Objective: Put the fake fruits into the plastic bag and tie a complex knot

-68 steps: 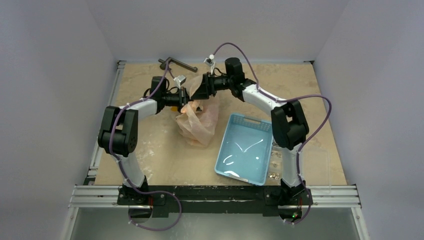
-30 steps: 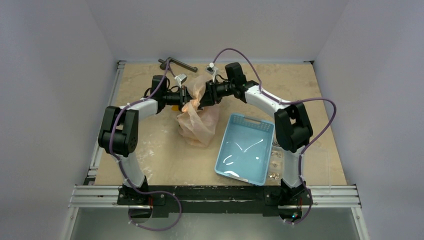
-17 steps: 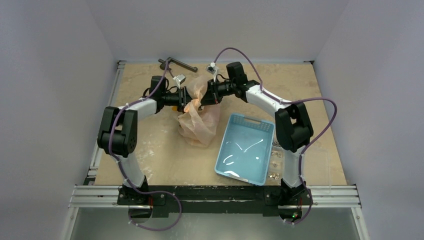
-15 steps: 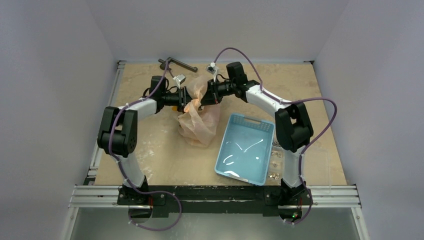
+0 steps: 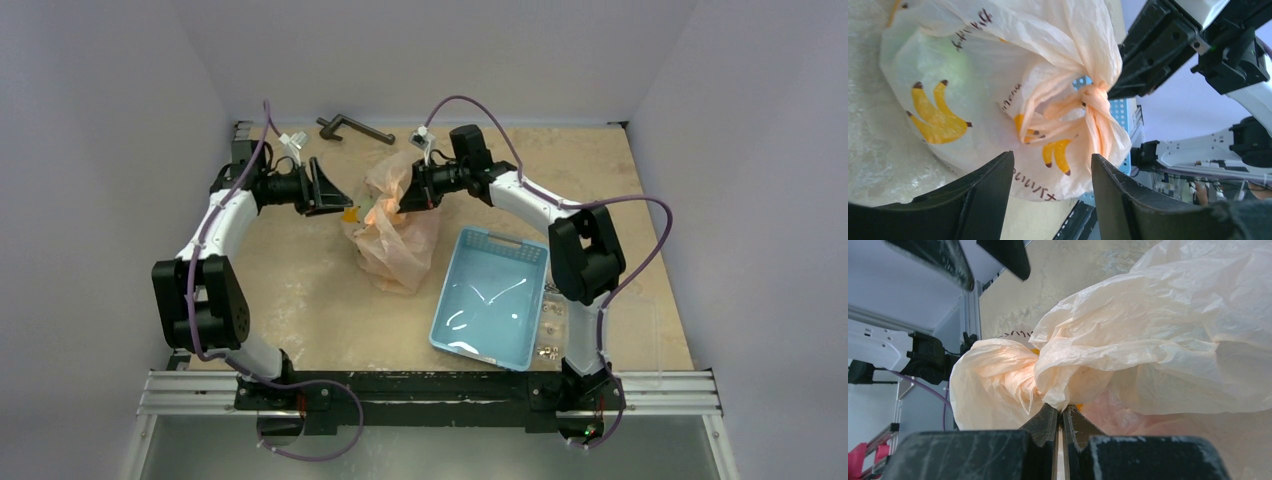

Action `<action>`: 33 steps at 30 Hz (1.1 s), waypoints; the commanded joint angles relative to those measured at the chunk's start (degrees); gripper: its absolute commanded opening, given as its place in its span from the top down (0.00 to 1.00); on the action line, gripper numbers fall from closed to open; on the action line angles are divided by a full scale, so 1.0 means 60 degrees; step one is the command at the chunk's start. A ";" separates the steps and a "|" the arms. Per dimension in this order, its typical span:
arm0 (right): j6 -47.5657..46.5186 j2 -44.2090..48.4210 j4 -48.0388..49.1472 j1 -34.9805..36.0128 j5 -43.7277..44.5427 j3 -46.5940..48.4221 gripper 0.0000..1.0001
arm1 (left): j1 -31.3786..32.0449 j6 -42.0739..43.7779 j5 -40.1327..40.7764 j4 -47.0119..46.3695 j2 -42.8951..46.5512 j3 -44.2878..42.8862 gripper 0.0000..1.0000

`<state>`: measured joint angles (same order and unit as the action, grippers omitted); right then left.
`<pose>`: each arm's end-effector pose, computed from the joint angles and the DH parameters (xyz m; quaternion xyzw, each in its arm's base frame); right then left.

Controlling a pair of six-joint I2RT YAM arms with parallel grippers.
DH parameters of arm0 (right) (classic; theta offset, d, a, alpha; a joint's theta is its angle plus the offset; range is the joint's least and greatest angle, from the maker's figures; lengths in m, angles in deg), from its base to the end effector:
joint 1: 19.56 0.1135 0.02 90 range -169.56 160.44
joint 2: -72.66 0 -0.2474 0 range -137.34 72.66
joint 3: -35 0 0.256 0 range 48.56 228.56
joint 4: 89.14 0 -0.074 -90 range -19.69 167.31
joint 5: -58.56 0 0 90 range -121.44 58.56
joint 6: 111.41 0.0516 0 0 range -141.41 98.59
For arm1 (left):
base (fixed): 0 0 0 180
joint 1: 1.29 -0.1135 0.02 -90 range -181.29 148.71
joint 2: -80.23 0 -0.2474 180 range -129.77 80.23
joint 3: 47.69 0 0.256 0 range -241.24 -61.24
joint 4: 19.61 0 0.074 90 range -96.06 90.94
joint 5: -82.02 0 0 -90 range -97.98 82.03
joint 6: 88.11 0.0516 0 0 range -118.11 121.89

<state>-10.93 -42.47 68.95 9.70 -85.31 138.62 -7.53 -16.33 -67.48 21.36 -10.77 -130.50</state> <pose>0.3836 0.2627 0.2289 -0.3399 0.7395 0.5187 0.2618 0.3460 -0.0069 0.2486 -0.0032 0.8319 -0.4941 0.2527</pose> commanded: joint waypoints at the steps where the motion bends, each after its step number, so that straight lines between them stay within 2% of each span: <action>1: 0.0434 0.0508 0.0713 0.0069 0.0101 -0.0067 1.00 | 0.0416 0.1039 -0.0900 0.1410 0.0548 -0.0102 0.46; 6: 0.0561 0.0537 0.0878 0.0131 0.0094 -0.0140 1.00 | 0.0681 -0.0264 -0.0769 0.0121 0.0530 0.0358 0.55; 15: 0.0627 0.0576 0.0949 0.0170 0.0099 -0.0113 1.00 | 0.1447 -0.0836 -0.0496 -0.0311 0.0178 0.0388 0.56; 18: 0.0521 0.0633 0.0841 0.0176 -0.0013 -0.0130 1.00 | 0.1454 -0.0980 -0.0440 -0.0368 0.0125 0.0438 0.66; 22: 0.0453 0.0688 0.0767 0.0158 -0.0123 -0.0182 1.00 | 0.1321 -0.1094 -0.0483 -0.0561 0.0271 0.0703 0.85; 28: -0.0066 0.0773 0.0262 0.0079 0.0153 -0.0217 1.00 | 0.0648 -0.1706 -0.0574 -0.1264 0.0558 0.1156 0.96; 29: -0.0094 0.0788 0.0249 0.0056 0.0180 -0.0238 1.00 | 0.0619 -0.1753 -0.0615 -0.1333 0.0597 0.1200 0.93; 32: -0.0130 0.0763 0.0236 0.0045 0.0153 -0.0200 1.00 | 0.0612 -0.1918 -0.1008 -0.1538 0.0607 0.1248 0.66; 33: -0.0140 0.0730 0.0225 0.0046 0.0170 -0.0169 1.00 | 0.0591 -0.1998 -0.1067 -0.1626 0.0638 0.1296 0.60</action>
<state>-9.90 -41.70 70.68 10.51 -84.85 137.24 -3.45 -26.05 -70.67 15.59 -9.63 -123.31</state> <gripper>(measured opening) 0.007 0.303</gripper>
